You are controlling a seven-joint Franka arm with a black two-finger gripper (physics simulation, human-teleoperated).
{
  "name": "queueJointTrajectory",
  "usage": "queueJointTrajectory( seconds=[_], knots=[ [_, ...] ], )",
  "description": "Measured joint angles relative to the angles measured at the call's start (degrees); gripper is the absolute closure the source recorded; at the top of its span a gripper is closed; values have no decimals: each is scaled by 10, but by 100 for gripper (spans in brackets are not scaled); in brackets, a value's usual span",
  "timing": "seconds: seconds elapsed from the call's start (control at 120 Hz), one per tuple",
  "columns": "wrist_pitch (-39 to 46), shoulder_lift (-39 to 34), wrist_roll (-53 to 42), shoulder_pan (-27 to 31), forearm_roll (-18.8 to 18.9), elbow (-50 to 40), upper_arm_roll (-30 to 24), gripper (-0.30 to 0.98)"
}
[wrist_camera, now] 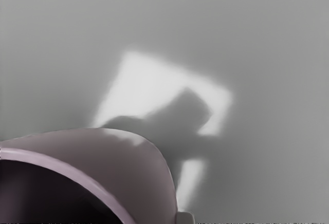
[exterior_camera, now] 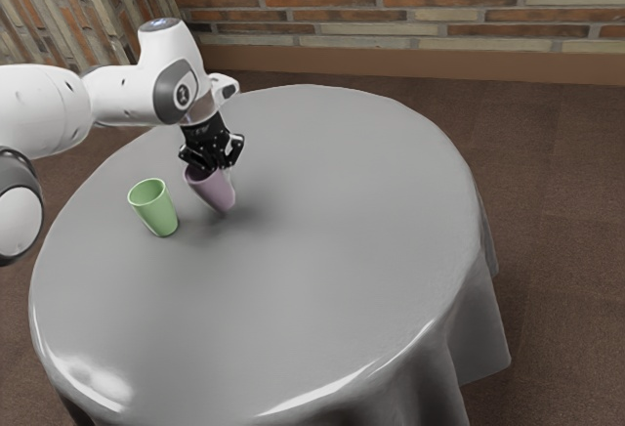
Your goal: Place the right cup onto the left cup
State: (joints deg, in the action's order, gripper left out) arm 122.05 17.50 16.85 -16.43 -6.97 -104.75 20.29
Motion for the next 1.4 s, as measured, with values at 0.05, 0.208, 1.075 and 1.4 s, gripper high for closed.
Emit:
queueJointTrajectory(
  seconds=[0.05,0.208,1.075,1.4],
  knots=[
    [-8,-12,2,-1,10,1,0,78],
    [-58,-64,7,6,59,10,0,78],
    [-176,-54,16,56,123,56,21,78],
    [-164,-44,17,56,111,50,21,78]
  ],
)
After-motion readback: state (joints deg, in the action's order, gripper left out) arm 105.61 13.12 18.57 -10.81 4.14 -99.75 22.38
